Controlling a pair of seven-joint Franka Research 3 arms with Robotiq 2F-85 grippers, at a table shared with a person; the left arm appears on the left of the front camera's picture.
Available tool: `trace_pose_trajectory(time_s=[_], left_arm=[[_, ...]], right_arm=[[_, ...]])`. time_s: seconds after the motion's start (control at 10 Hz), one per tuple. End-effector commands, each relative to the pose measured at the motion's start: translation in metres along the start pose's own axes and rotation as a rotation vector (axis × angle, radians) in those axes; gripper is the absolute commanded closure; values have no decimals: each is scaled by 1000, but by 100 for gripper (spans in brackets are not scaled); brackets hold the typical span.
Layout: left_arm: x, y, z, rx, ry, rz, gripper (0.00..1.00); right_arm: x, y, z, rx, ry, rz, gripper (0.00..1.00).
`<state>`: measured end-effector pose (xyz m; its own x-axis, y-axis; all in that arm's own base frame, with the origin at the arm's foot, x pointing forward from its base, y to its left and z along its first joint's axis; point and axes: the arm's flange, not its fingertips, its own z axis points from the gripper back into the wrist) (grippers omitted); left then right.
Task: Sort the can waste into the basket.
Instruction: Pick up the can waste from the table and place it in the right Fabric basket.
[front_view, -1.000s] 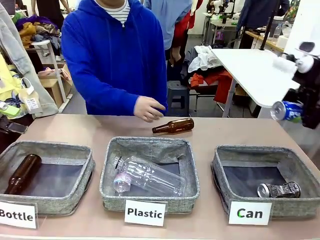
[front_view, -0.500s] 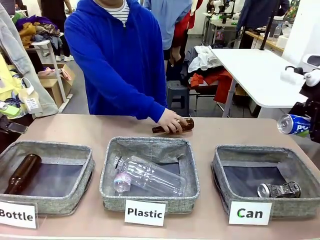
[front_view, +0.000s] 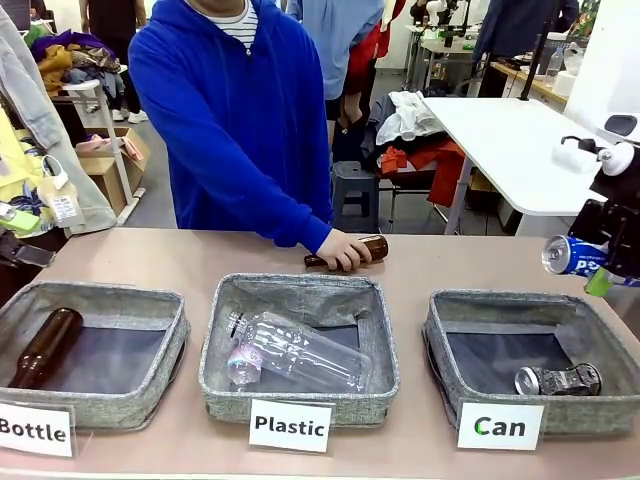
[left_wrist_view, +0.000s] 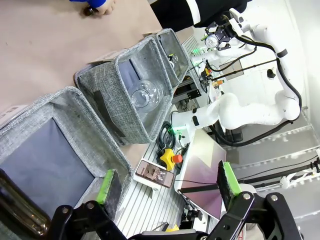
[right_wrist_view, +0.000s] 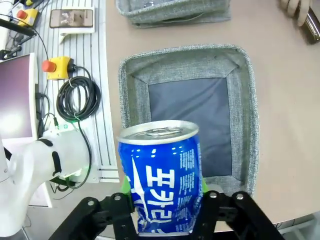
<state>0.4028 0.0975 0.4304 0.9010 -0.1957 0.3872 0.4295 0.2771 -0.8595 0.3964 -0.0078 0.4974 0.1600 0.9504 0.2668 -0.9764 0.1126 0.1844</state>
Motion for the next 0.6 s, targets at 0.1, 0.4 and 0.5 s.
trace_pose_trajectory(time_s=[0.1, 0.4, 0.5], left_arm=[[0, -2, 1, -7, 0, 4, 0], [0, -2, 1, -7, 0, 4, 0], [0, -2, 1, -7, 0, 4, 0]], right_arm=[[6, -8, 4, -19, -6, -58, 0], [7, -13, 3, -38, -10, -102, 0], [5, -15, 3, -39, -40, -153, 0]])
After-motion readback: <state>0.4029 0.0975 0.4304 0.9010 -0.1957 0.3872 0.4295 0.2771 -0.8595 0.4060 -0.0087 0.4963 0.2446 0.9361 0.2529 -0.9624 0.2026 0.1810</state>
